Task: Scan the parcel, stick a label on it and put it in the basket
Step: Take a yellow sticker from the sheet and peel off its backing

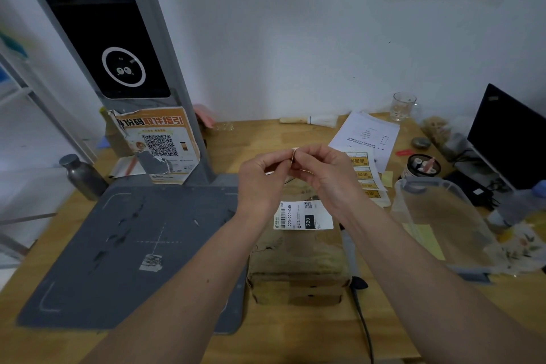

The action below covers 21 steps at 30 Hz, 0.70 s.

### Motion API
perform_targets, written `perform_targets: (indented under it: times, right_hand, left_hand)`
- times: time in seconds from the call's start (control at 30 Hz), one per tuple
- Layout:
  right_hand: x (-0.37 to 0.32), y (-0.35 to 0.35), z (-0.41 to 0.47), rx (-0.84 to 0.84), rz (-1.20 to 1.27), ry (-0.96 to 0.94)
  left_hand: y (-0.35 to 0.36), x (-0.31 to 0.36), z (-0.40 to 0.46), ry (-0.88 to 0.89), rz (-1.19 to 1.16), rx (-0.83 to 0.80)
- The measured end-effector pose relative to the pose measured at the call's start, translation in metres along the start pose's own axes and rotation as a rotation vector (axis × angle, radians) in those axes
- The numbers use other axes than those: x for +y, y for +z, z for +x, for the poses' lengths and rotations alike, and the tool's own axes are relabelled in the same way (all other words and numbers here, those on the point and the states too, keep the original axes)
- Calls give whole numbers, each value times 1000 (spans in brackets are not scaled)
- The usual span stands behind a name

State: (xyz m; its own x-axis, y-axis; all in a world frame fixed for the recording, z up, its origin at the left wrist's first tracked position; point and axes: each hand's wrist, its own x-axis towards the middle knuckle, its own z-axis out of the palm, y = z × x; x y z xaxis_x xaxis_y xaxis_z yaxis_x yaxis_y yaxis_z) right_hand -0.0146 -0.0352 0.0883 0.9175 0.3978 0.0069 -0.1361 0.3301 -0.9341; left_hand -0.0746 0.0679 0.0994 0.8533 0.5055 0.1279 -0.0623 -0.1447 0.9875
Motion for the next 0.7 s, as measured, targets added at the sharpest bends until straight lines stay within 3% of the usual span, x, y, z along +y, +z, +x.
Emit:
perform_targets:
  times: [0.37,0.7]
  right_hand:
    - [-11,-1,-3,33,-239,-36]
    - [-11,6,-6,26,-276,-46]
  left_hand:
    - [-11,6,7,-276,-415,-97]
    - [-14,4,8,-368,-542,-104]
